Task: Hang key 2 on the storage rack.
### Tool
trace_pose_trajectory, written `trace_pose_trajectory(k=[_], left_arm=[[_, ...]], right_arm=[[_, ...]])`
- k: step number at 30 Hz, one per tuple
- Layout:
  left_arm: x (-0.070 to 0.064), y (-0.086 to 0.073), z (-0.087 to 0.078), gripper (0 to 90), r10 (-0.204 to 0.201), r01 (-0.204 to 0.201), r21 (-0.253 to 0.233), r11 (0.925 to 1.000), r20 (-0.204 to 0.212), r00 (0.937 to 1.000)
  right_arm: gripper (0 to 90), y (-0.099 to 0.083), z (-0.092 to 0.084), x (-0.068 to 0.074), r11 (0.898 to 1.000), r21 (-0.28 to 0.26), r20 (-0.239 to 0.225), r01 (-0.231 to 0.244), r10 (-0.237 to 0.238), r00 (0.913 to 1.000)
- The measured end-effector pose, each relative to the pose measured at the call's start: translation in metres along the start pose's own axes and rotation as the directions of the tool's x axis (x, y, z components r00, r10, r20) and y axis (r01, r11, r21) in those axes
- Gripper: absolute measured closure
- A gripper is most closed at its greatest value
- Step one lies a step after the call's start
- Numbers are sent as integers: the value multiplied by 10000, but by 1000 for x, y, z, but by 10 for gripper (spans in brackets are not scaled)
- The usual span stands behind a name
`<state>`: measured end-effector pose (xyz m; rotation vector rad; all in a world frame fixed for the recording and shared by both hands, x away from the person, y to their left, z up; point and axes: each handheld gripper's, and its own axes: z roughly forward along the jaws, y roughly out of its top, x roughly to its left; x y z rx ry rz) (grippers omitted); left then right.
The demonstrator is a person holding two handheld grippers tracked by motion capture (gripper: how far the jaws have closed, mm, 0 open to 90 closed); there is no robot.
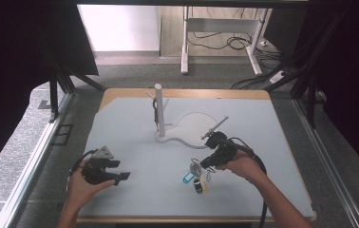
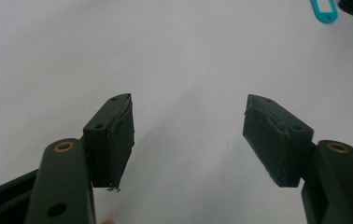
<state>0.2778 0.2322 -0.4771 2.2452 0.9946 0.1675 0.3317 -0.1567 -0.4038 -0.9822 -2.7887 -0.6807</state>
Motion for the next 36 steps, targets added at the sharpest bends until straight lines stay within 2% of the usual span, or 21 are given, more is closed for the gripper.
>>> trace_pose_trajectory(k=[9,22,36], left_arm=[[1,-1,-1,343,-38,38,-90,10000,62,10000],[1,-1,0,342,-39,39,-44,10000,133,9999],[2,-2,1,342,-21,22,-37,10000,178,9998]], right_arm=[[870,16,-18,-9,9994,156,212,-303,300,9993],[869,28,-42,-22,9975,-271,335,-648,657,9973],[869,30,-58,-34,9924,-766,258,-968,990,9948]])
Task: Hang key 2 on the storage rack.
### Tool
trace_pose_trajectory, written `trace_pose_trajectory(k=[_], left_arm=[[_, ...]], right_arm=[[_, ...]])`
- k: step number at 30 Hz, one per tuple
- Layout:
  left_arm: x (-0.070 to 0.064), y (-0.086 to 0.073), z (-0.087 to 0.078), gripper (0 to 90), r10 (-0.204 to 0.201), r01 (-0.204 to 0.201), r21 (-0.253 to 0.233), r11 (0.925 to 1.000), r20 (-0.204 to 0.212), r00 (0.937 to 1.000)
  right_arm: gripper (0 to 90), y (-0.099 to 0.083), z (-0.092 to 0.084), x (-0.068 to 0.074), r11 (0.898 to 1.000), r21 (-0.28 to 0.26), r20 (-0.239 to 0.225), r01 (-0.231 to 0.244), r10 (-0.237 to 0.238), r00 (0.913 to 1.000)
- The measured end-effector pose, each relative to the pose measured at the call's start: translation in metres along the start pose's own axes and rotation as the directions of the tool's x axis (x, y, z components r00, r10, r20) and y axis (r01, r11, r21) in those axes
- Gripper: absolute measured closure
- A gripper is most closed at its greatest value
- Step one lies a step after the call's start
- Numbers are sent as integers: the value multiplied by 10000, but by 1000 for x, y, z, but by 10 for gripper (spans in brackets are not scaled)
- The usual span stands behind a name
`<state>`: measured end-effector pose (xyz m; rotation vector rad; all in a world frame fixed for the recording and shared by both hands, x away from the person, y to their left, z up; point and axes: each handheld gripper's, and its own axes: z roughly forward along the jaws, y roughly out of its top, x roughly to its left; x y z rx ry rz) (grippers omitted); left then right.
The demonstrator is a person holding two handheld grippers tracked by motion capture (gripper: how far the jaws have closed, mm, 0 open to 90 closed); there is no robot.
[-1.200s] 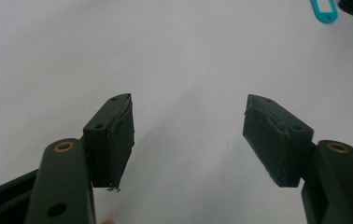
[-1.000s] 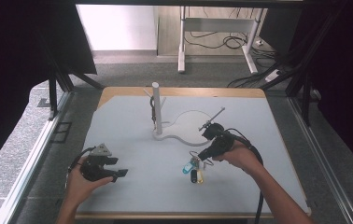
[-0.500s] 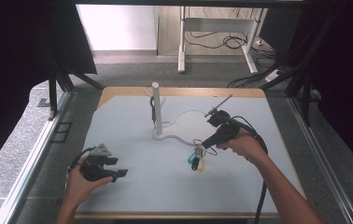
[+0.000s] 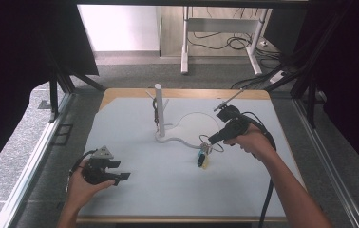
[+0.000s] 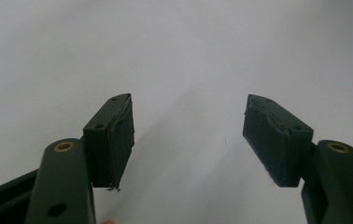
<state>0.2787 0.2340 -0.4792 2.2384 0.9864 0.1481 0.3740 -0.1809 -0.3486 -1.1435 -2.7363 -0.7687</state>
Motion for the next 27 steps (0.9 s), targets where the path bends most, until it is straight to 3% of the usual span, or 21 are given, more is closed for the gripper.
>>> trace_pose_trajectory(k=[10,27], left_arm=[[0,0,1,343,-46,46,6,10000,51,10000],[0,0,1,343,-34,33,46,10000,138,9999]], right_arm=[[870,6,-15,-5,9988,-469,50,-107,110,9999],[869,20,-20,-10,9969,-770,-2,-162,163,9999]])
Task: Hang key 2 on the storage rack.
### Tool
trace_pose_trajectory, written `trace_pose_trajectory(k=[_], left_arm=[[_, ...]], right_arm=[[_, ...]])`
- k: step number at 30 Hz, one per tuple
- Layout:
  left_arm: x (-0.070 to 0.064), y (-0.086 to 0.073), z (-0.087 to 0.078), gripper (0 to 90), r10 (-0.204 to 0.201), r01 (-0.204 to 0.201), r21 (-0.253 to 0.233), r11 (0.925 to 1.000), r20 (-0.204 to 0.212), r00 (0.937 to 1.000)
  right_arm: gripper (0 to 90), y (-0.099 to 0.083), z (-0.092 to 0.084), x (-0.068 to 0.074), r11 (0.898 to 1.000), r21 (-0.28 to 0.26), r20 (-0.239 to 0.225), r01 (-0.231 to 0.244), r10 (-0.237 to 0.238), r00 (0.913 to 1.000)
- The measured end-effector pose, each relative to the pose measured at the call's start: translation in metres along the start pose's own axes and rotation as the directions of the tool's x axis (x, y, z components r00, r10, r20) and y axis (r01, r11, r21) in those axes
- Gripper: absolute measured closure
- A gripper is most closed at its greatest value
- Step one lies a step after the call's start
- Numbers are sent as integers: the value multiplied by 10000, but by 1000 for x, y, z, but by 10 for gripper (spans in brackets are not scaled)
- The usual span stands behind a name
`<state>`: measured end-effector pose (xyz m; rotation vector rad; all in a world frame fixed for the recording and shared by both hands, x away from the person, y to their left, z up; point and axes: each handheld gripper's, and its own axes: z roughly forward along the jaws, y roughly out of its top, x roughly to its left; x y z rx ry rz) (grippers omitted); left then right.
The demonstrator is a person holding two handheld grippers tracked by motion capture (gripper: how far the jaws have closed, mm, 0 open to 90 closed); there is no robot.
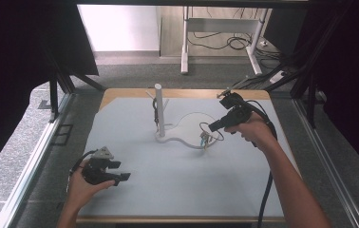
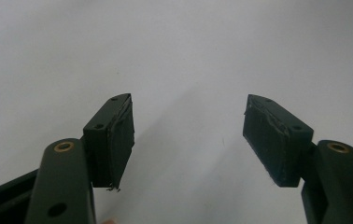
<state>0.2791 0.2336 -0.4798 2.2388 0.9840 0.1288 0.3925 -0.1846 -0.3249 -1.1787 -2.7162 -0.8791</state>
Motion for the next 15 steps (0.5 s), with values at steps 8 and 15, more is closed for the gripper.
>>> trace_pose_trajectory(k=[8,15], left_arm=[[0,0,0,343,-11,10,13,10000,45,10000],[-1,0,2,343,12,-13,51,10000,73,10000]], right_arm=[[869,3,-1,-5,9998,-163,-18,-151,151,9999],[869,5,-3,-12,9988,-364,-124,-315,311,9994]])
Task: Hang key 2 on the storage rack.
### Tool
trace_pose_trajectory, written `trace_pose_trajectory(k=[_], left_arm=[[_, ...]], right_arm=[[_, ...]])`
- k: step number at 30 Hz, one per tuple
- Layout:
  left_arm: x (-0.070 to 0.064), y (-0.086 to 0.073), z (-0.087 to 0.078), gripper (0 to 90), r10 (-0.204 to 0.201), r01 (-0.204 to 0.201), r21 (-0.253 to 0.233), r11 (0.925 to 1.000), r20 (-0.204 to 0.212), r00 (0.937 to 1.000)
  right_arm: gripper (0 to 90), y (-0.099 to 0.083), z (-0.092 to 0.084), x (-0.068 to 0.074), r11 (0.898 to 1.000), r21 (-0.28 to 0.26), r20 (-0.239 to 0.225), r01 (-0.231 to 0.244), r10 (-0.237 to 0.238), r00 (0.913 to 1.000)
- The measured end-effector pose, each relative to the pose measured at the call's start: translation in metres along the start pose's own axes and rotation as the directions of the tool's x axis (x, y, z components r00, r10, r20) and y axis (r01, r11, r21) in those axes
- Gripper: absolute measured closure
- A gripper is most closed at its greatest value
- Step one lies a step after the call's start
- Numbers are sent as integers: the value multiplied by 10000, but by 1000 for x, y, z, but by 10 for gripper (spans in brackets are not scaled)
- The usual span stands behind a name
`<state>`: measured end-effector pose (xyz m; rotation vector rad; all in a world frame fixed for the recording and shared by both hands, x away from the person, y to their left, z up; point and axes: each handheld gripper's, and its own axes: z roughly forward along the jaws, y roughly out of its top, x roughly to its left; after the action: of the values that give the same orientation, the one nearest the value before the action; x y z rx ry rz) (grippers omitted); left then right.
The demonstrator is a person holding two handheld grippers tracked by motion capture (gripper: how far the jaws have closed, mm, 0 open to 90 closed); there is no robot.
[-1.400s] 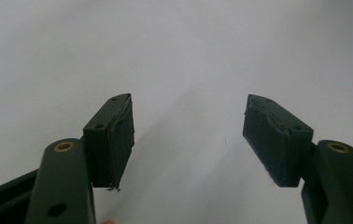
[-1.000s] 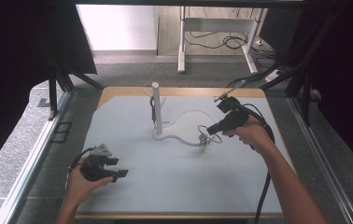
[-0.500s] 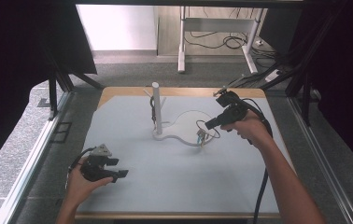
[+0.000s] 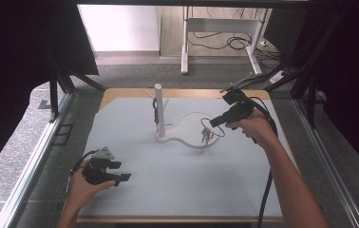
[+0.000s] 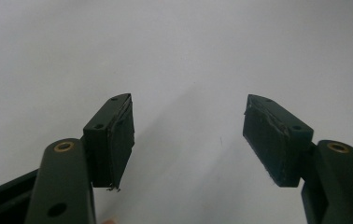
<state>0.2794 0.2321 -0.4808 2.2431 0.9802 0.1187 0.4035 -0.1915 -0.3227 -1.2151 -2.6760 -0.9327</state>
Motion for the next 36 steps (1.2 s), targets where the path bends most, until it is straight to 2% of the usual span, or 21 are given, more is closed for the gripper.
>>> trace_pose_trajectory(k=[5,12,21,36], left_arm=[[0,0,0,343,17,-17,-5,10000,84,10000],[0,0,1,343,30,-31,38,10000,93,10000],[0,0,1,343,38,-38,31,10000,109,9999],[-1,0,4,344,36,-37,54,10000,160,9999]], right_arm=[[869,4,0,-2,9999,-94,-36,-101,101,9999],[869,12,3,-3,9999,-105,265,-63,66,9996],[869,23,9,-3,9997,-127,85,-227,228,9997],[869,41,25,-3,9992,-81,268,-384,386,9989]])
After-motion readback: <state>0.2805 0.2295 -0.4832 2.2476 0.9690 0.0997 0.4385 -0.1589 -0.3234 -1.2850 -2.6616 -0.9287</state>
